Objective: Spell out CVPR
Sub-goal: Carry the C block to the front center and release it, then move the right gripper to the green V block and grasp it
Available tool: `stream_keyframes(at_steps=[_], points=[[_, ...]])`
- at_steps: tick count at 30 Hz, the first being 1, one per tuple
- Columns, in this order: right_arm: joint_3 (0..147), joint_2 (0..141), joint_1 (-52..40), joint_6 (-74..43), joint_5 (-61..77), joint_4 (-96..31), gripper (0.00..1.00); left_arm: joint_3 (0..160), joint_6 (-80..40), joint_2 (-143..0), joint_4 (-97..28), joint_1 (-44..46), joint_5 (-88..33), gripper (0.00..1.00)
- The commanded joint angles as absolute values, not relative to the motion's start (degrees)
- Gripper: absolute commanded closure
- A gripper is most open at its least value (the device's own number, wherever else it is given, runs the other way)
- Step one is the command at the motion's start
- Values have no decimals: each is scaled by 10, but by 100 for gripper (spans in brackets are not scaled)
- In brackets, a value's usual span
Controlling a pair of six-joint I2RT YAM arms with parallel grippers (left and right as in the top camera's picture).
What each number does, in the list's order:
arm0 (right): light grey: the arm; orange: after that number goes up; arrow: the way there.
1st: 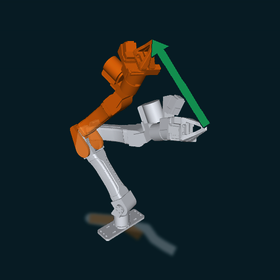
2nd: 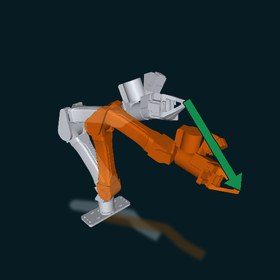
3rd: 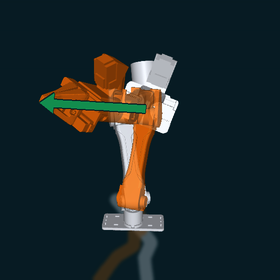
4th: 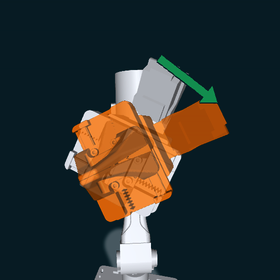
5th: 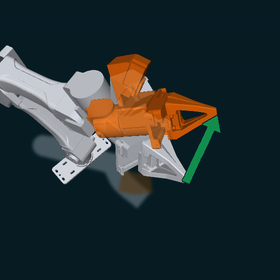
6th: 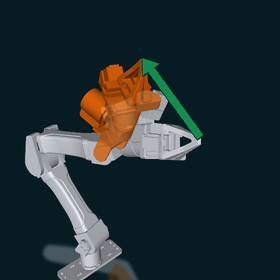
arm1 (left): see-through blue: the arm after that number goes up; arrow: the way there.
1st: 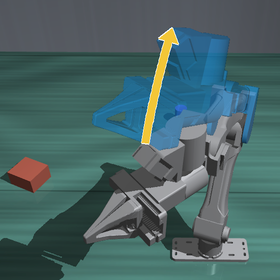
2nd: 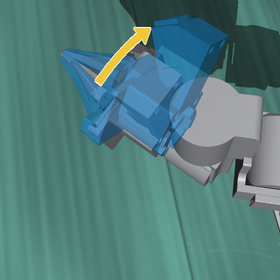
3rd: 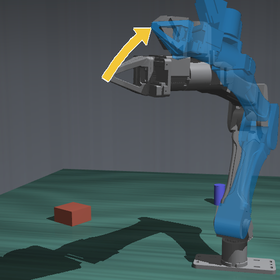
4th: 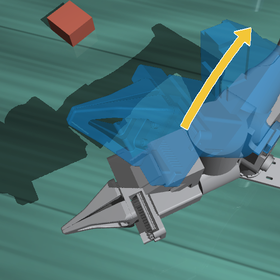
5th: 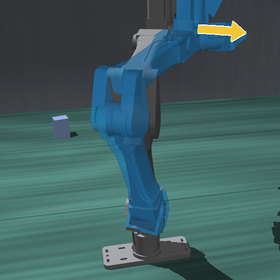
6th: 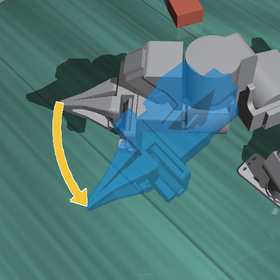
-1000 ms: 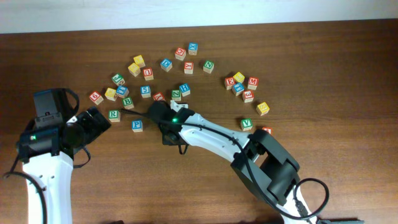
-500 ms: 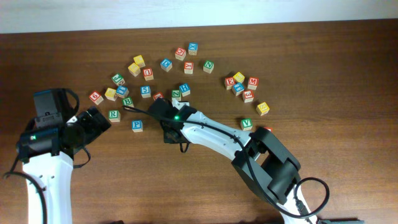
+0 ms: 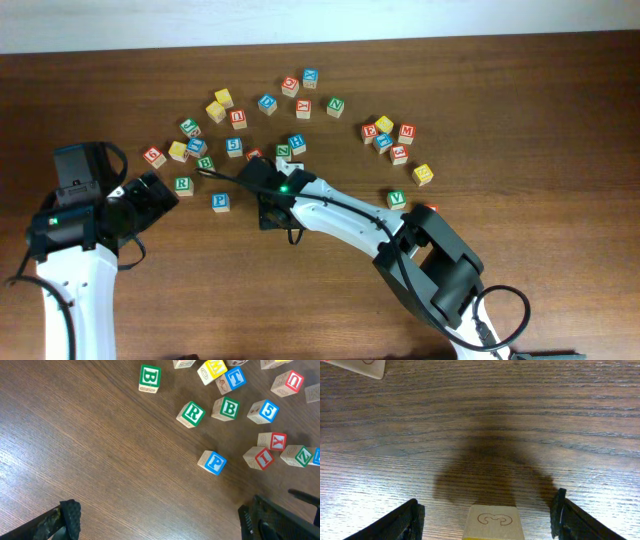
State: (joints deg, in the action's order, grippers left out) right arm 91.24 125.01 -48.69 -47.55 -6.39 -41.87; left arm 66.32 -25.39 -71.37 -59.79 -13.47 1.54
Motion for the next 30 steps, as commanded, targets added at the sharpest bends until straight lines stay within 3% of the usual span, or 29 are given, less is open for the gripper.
stream_keyframes(at_steps=[1, 3, 6, 11, 14, 19, 30], points=[[931, 1253, -477, -463, -61, -441, 25, 669, -261, -713, -597, -138, 19, 1], [957, 1230, -464, -444, -77, -476, 8, 669, -261, -713, -597, -138, 19, 1], [1020, 1181, -418, -405, -96, -557, 1, 669, -261, -713, -597, -138, 19, 1], [1056, 1122, -320, -281, -98, -686, 2, 669, -261, -713, -597, -138, 19, 1], [1039, 1132, -279, -263, -97, -744, 2, 669, -261, -713, -597, -138, 19, 1], [945, 1136, -272, -226, -97, -709, 2, 669, -261, -713, -597, -138, 19, 1], [937, 1136, -219, -121, -35, -700, 2, 669, -261, -713, -597, -138, 19, 1]])
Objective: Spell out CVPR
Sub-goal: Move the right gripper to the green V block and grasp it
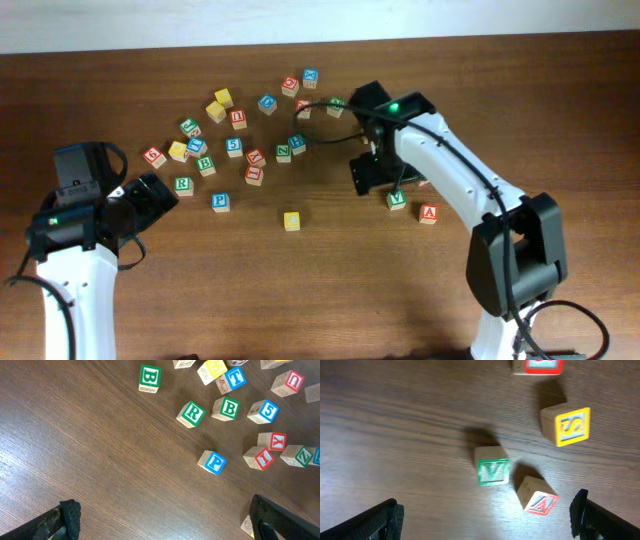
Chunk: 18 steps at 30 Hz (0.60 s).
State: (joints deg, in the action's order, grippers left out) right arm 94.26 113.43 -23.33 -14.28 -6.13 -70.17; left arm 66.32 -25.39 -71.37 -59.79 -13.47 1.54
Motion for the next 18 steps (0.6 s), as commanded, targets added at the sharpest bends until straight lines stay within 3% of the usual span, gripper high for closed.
stream_keyframes(at_steps=[1, 12, 18], points=[[935, 1136, -217, -90, 2, -696, 2, 669, -261, -713, -597, -138, 19, 1], [859, 1136, -217, -64, 22, -630, 2, 669, -261, -713, -597, -138, 19, 1], [845, 1138, -209, -74, 19, -617, 15, 669, -261, -713, -597, -138, 20, 1]])
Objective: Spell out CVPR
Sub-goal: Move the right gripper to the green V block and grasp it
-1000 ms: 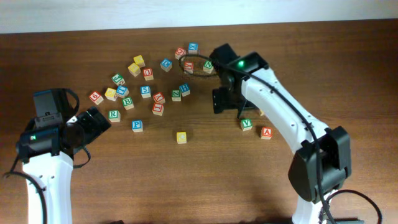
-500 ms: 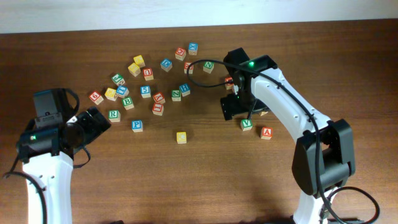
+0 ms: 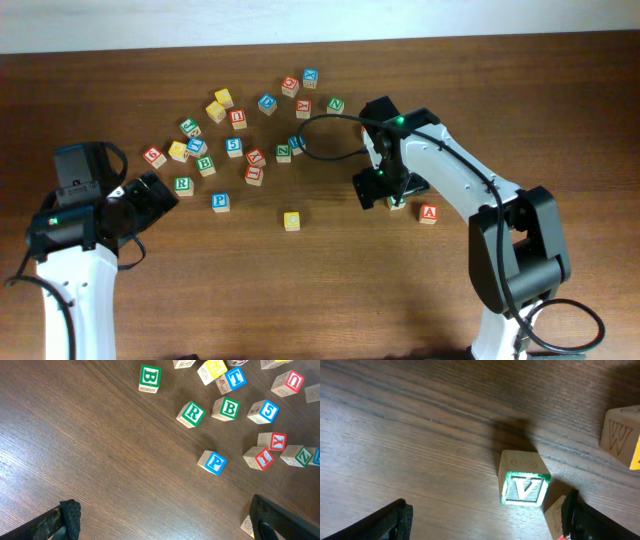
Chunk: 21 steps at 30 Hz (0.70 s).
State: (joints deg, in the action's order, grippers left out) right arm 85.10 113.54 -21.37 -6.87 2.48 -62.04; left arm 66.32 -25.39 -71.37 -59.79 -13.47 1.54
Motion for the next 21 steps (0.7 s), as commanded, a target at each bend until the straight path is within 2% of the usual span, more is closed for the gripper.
stream_keyframes(at_steps=[1, 11, 13, 16, 21], points=[[843, 1138, -209, -76, 19, -617, 18, 669, -261, -713, -597, -138, 20, 1], [813, 1138, -172, -75, 20, -585, 18, 669, -261, -713, -597, -138, 19, 1], [808, 1138, -168, -58, 51, -577, 19, 669, -261, -713, -597, -138, 19, 1], [804, 1138, -173, -58, 54, -567, 26, 669, -261, -713, -597, -138, 19, 1], [802, 1138, -173, -58, 53, -568, 28, 669, -261, -713, -597, -138, 20, 1]])
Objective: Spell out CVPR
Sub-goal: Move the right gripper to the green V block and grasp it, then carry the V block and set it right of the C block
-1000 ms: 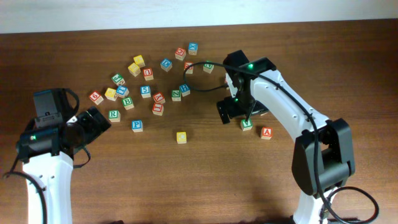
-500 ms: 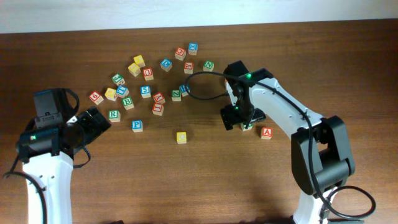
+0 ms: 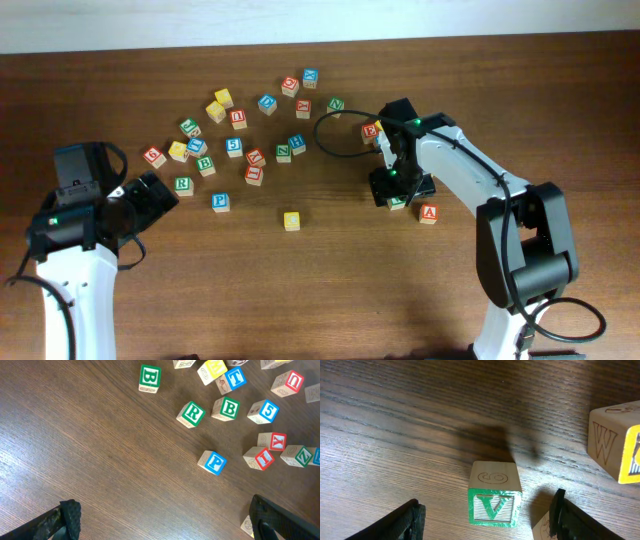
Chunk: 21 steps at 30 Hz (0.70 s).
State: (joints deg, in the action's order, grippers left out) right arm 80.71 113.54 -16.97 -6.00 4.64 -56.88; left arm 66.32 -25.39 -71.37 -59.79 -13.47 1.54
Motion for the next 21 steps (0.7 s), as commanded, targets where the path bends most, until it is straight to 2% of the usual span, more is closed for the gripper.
stream_keyframes(at_steps=[1, 21], points=[[802, 1138, -173, -58, 53, -568, 31, 669, -261, -713, -597, -138, 19, 1], [785, 1139, -173, -64, 54, -556, 35, 669, -261, -713, -597, -138, 19, 1]])
